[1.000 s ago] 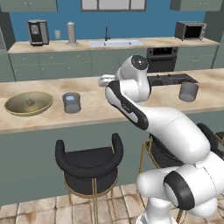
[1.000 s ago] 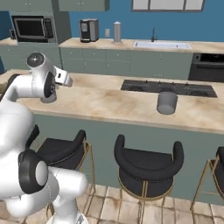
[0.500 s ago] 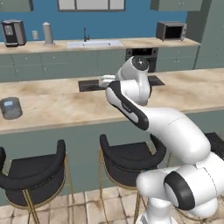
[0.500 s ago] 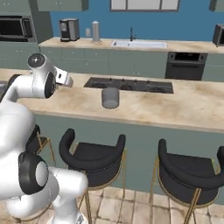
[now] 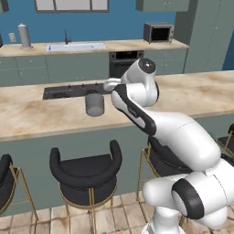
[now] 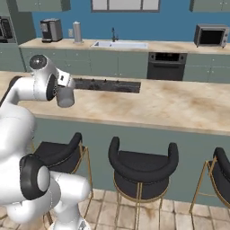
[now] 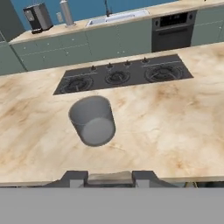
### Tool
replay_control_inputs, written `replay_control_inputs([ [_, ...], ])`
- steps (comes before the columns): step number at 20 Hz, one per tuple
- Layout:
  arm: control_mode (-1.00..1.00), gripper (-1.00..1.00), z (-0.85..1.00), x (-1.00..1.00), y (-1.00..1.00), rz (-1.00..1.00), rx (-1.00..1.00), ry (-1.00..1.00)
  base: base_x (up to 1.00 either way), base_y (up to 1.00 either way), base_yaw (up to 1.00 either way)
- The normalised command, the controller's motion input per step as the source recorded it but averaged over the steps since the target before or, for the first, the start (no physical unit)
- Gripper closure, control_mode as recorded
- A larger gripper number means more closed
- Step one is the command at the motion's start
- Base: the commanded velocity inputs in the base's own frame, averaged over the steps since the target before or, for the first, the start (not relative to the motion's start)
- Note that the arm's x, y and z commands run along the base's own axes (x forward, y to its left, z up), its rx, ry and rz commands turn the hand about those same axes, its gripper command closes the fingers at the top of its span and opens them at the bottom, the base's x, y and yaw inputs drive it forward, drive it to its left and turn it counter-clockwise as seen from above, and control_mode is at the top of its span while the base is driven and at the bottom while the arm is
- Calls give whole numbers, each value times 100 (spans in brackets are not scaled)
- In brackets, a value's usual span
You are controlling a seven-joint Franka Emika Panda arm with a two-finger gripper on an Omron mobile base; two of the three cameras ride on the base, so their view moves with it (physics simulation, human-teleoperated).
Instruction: There are four ice cubes in the ice bowl. Place two ice cubes in each glass of water.
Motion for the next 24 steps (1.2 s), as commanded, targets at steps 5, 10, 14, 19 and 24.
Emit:
replay_control_inputs([
  [5, 100, 100, 0, 0, 0, 0, 0, 0, 15, -5, 0],
  [10, 100, 100, 0, 0, 0, 0, 0, 0, 56, 7, -2],
  [14, 100, 100, 0, 0, 0, 0, 0, 0, 43, 5, -2],
  [19, -100, 100, 8, 21, 19, -2, -3, 20, 7, 0, 0],
  [24, -100, 100, 2, 1, 73, 0, -6, 40, 0, 0, 0],
])
